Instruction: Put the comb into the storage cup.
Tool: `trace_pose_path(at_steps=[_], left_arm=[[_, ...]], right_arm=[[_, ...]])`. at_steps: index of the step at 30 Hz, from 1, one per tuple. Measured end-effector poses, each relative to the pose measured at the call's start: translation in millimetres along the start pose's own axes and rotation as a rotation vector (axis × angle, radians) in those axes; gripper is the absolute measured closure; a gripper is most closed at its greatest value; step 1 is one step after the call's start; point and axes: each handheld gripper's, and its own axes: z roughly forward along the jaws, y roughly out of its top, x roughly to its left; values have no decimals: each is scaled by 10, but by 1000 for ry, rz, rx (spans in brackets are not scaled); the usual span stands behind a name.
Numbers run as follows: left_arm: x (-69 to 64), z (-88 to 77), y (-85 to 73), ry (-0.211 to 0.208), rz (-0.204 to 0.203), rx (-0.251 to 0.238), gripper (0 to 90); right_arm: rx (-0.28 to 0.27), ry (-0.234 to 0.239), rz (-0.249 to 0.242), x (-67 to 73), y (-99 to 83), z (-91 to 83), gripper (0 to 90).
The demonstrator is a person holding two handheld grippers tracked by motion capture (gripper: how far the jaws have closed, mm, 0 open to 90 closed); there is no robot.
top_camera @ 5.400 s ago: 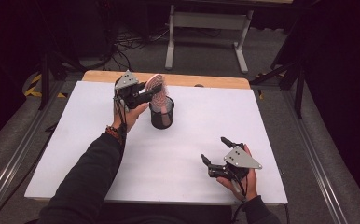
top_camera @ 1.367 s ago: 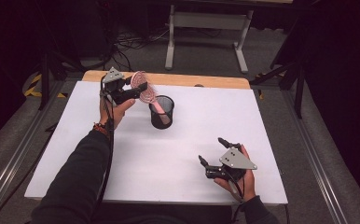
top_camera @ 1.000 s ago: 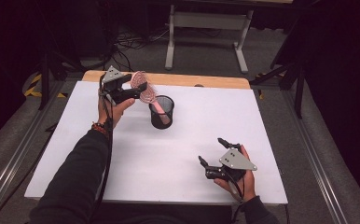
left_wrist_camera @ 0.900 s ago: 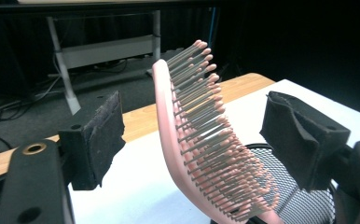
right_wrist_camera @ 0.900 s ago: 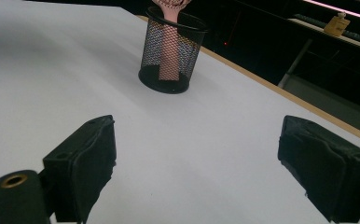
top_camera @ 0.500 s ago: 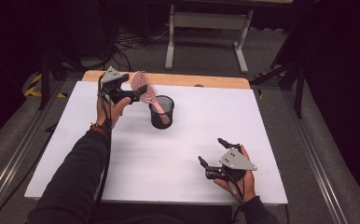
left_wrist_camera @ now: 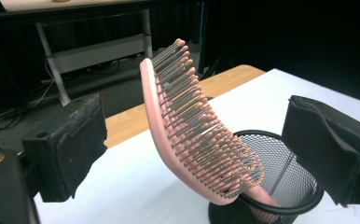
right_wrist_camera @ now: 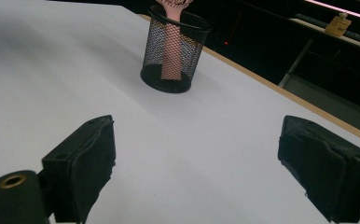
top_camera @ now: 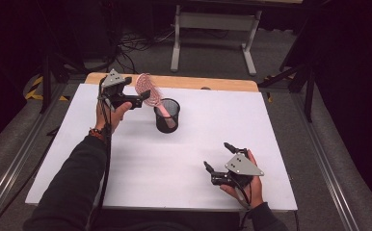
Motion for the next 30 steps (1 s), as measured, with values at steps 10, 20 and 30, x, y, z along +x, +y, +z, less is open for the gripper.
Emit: trace_pose_path(at_steps=[10,20,30], left_arm=[[-69,-152,64,5,91,7,95],[-148,-297,150,-76,160,13,97],[-226,-372,151,-113,203,11,97]], right_arm=[[3,-14,1,-5,-7,1,119],[5,-18,1,-1,-5,1,122],[5,-17,-1,-6,-5,-4,123]])
